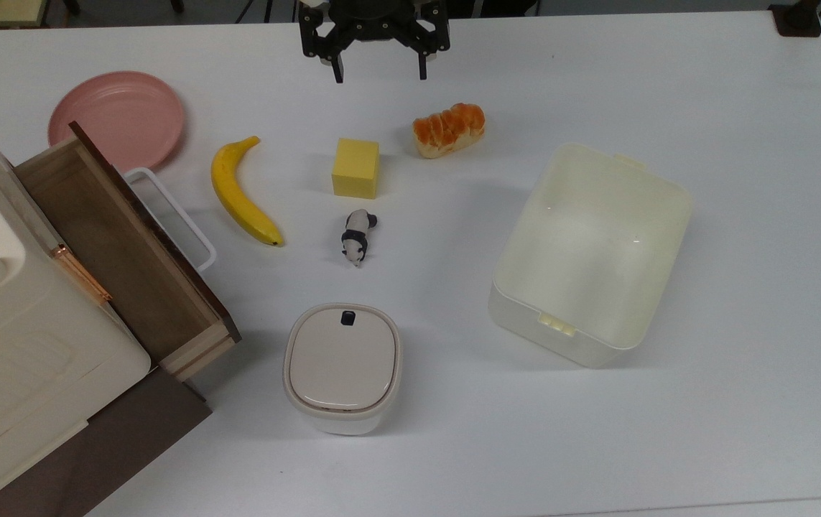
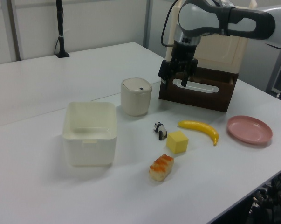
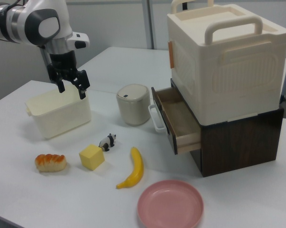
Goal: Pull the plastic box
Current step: 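Move the open gripper from rest toward the translucent plastic box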
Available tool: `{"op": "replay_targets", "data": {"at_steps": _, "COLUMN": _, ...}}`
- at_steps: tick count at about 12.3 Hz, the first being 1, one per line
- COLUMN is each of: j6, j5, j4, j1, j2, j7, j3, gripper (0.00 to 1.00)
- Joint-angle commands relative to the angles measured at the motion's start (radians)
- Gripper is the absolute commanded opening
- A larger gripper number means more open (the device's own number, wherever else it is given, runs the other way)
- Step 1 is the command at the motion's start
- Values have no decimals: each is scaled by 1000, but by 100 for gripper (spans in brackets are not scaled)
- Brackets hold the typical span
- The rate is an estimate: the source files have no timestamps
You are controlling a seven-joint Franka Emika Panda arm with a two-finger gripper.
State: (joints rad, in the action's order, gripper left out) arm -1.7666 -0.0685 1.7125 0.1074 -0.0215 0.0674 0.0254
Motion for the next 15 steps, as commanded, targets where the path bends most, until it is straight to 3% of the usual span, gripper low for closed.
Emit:
{"op": "replay_targets", "data": {"at_steps": 1, "j6": -27, "j5": 13, "j4": -1, "j1": -20, "j2": 23, "j7": -50, "j3": -13, "gripper": 100}}
{"op": "replay_targets", "data": {"at_steps": 11, "j6": -34, "j5": 15, "j4": 9, "j1": -18, "j2": 23, "j7": -58, "j3": -16, "gripper": 100}}
{"op": "replay_targets", "data": {"at_steps": 15, "j6": -178, "j5": 18, "j4": 67, "j1": -12, "j2": 11, "j7": -148, "j3": -54, "gripper": 100}}
